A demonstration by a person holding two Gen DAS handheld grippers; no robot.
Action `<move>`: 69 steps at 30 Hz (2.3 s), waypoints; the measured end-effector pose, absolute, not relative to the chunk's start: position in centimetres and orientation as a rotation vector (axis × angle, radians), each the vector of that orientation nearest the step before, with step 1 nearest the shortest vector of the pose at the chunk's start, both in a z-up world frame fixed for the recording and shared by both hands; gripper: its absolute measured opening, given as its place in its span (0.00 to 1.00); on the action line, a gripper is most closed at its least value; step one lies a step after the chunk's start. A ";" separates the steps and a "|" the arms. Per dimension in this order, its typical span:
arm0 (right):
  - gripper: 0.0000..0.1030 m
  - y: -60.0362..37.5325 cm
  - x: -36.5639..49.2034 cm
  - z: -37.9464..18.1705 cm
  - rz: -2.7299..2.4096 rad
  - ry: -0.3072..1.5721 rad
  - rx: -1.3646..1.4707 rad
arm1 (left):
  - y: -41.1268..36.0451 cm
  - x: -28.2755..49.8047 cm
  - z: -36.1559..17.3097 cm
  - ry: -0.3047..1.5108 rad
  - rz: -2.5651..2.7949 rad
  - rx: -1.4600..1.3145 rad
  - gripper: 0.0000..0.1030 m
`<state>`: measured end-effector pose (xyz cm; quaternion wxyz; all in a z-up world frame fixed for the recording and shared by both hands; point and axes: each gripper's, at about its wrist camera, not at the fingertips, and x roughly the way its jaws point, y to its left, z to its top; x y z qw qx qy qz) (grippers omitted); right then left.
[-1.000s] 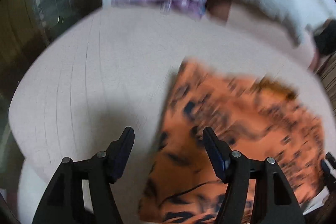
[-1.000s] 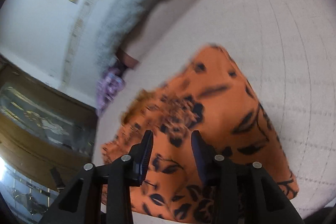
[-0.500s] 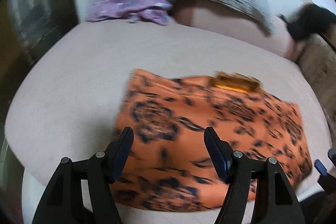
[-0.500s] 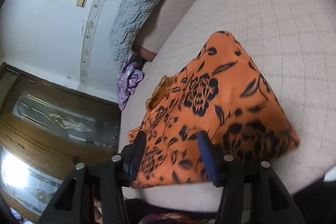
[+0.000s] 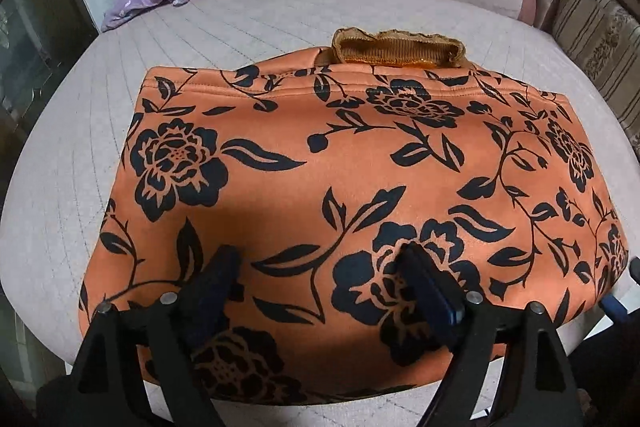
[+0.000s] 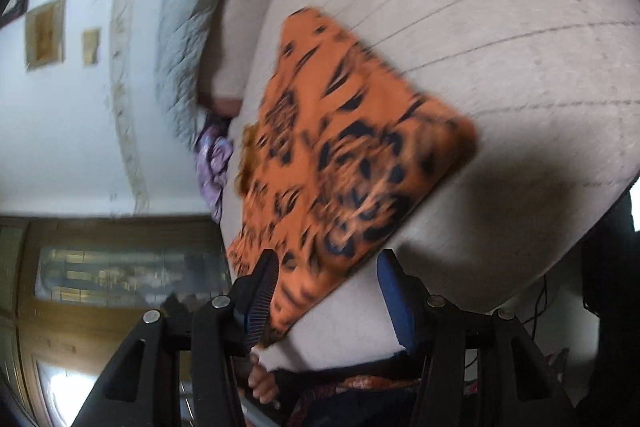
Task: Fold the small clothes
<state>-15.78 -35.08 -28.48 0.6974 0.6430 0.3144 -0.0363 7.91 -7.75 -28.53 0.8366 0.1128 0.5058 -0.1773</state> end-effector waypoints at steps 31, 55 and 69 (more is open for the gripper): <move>0.28 -24.9 -4.6 -12.2 0.004 0.600 0.782 | 14.7 13.5 -18.4 0.888 -0.040 -0.106 0.88; 0.45 -15.2 -0.5 -19.0 0.403 0.789 0.745 | 11.8 8.6 -18.4 0.878 -0.245 -0.146 0.88; 0.19 -17.9 0.1 -25.2 0.225 0.927 0.699 | 6.7 12.7 -21.5 1.018 -0.273 -0.081 0.79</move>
